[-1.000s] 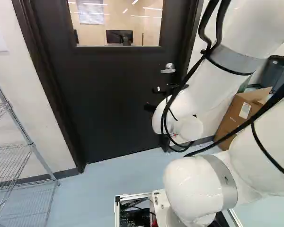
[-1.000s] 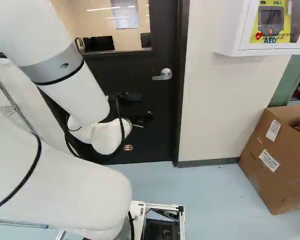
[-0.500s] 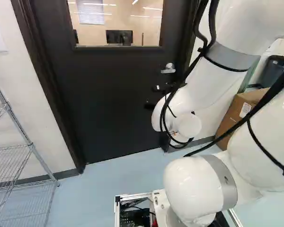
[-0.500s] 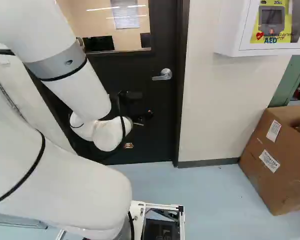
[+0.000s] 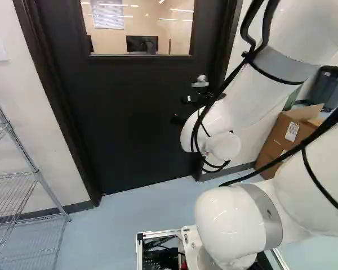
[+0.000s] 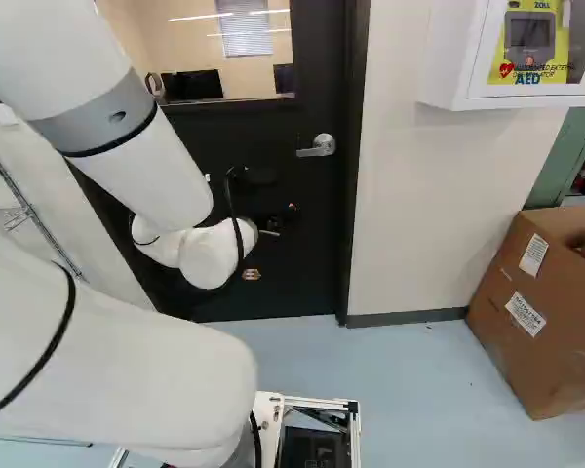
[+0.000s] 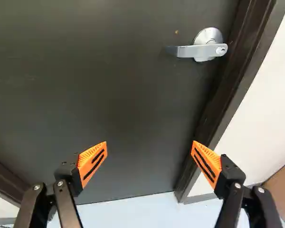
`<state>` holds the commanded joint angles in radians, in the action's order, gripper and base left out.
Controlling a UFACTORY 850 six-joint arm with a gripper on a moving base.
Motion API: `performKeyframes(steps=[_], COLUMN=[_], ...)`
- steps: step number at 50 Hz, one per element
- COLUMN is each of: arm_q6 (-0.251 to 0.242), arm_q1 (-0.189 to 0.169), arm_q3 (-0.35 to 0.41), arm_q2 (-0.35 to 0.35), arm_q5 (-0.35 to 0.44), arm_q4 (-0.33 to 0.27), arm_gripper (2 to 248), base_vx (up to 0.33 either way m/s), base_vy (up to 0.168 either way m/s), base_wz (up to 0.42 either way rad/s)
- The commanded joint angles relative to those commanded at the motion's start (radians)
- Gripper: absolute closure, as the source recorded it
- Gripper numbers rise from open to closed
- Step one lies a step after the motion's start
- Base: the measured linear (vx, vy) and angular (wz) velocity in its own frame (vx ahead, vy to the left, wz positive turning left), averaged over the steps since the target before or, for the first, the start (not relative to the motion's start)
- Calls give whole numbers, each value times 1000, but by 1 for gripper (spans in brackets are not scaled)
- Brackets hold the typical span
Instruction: Open the door and move inside
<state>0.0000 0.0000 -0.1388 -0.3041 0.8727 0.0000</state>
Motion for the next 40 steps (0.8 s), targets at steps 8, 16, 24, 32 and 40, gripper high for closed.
performKeyframes(steps=[8, 16, 24, 32, 40], arm_q6=[0, 0, 0, 0, 0], arm_q1=[0, 0, 0, 0, 0], arm_q3=[-22, -47, -74, -100, -127], arm_q2=[3, 9, 17, 26, 35], arm_q5=[0, 0, 0, 0, 0], arm_q4=[0, 0, 0, 0, 0], arm_gripper=[3, 3, 3, 3, 3], base_vx=[0, 0, 0, 0, 0], base_vy=[0, 0, 0, 0, 0], base_wz=[0, 0, 0, 0, 0])
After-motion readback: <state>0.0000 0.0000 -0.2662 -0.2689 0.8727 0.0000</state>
